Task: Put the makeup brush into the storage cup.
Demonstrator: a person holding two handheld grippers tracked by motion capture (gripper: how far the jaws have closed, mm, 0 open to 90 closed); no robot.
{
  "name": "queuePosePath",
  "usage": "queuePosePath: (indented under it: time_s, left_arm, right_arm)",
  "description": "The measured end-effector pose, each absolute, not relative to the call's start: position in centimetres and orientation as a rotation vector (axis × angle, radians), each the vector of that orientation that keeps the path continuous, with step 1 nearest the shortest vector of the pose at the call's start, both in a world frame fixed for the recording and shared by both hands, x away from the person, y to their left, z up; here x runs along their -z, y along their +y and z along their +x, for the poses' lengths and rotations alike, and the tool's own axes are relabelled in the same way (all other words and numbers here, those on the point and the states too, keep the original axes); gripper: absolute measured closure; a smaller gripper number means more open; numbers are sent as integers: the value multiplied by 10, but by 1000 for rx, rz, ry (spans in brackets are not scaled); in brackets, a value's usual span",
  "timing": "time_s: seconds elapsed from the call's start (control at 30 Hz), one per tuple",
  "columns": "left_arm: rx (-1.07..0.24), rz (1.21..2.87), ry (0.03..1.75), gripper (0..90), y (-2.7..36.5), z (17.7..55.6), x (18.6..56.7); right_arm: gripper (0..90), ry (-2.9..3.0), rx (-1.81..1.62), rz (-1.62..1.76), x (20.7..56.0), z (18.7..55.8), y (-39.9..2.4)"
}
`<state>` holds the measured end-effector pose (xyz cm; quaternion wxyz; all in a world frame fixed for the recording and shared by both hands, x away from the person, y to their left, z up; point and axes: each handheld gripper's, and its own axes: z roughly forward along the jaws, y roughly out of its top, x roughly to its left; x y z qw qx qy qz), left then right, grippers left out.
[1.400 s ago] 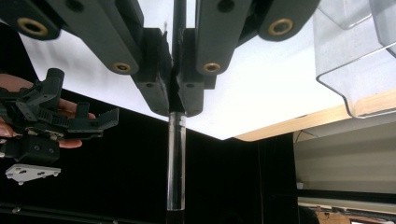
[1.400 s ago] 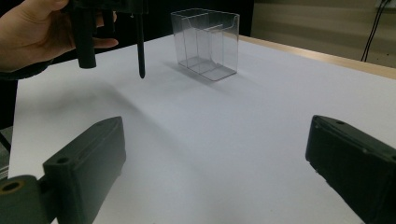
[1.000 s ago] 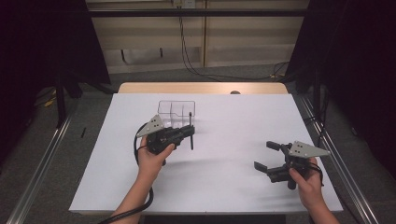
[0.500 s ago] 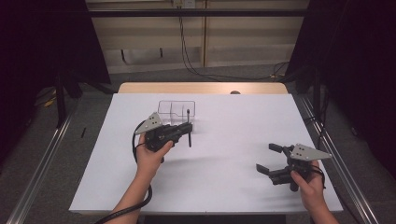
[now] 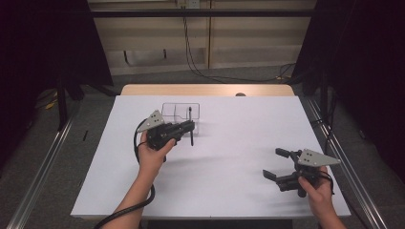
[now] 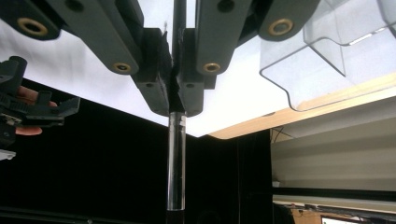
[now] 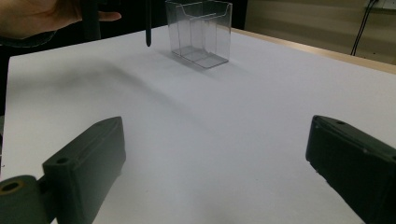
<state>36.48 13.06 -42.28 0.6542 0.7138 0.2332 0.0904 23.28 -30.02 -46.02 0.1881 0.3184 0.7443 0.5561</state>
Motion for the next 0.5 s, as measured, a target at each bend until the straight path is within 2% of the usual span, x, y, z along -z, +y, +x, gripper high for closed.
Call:
queuePosePath:
  time_s: [0.5]
  left_arm:
    - [-232,1624,533,835,135,372,415]
  right_arm:
    - [46,2089,-1566,904,462,230,-303]
